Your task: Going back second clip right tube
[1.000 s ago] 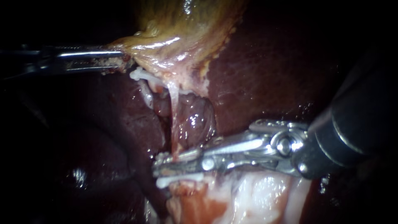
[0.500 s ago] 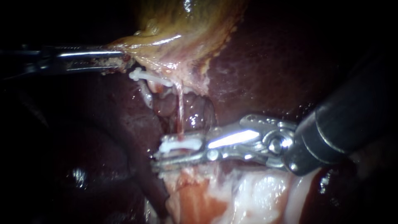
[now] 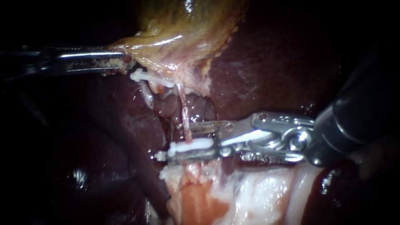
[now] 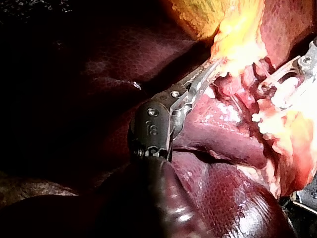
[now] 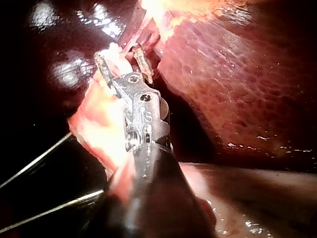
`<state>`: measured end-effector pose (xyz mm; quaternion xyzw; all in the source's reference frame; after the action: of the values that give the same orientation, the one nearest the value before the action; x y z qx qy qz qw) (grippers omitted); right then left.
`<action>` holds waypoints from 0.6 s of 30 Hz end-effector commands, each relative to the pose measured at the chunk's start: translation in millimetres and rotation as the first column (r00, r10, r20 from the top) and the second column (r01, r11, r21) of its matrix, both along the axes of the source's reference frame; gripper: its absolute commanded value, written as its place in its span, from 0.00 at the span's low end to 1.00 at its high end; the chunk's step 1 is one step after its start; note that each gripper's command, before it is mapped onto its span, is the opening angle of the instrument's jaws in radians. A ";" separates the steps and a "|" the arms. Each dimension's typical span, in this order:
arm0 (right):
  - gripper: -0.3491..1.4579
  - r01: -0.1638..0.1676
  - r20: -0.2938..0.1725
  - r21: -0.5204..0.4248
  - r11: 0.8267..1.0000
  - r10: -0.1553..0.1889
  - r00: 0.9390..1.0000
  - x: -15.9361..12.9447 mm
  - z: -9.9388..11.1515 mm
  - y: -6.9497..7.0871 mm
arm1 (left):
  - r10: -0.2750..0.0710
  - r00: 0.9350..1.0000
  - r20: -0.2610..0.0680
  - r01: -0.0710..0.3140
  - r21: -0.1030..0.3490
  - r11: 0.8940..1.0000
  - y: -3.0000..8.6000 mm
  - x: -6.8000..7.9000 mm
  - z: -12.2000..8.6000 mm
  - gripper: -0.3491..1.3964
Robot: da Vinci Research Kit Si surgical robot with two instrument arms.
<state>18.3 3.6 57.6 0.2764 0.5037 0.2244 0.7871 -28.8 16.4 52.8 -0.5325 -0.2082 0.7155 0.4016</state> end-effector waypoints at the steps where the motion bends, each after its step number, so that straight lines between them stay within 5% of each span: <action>1: 0.47 0.006 -0.008 -0.017 1.000 -0.006 1.000 -0.8 -0.6 0.4 | 0.001 1.000 0.001 -0.001 0.000 1.000 0.0 0.0 0.0 0.00; 11: 0.47 0.063 -0.047 -0.143 0.988 -0.070 0.996 -7.7 -4.3 3.1 | 0.001 1.000 0.001 -0.001 0.000 1.000 0.0 0.0 0.0 0.00; 18: 0.47 0.079 -0.049 -0.154 0.985 -0.087 0.995 -9.9 -4.6 2.9 | -0.002 1.000 -0.001 0.002 -0.003 1.000 -0.3 -0.4 0.2 0.00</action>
<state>8.3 6.5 52.9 0.2423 0.5291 0.1445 0.8003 -29.2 16.1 52.9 -0.5334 -0.2071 0.7155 0.4010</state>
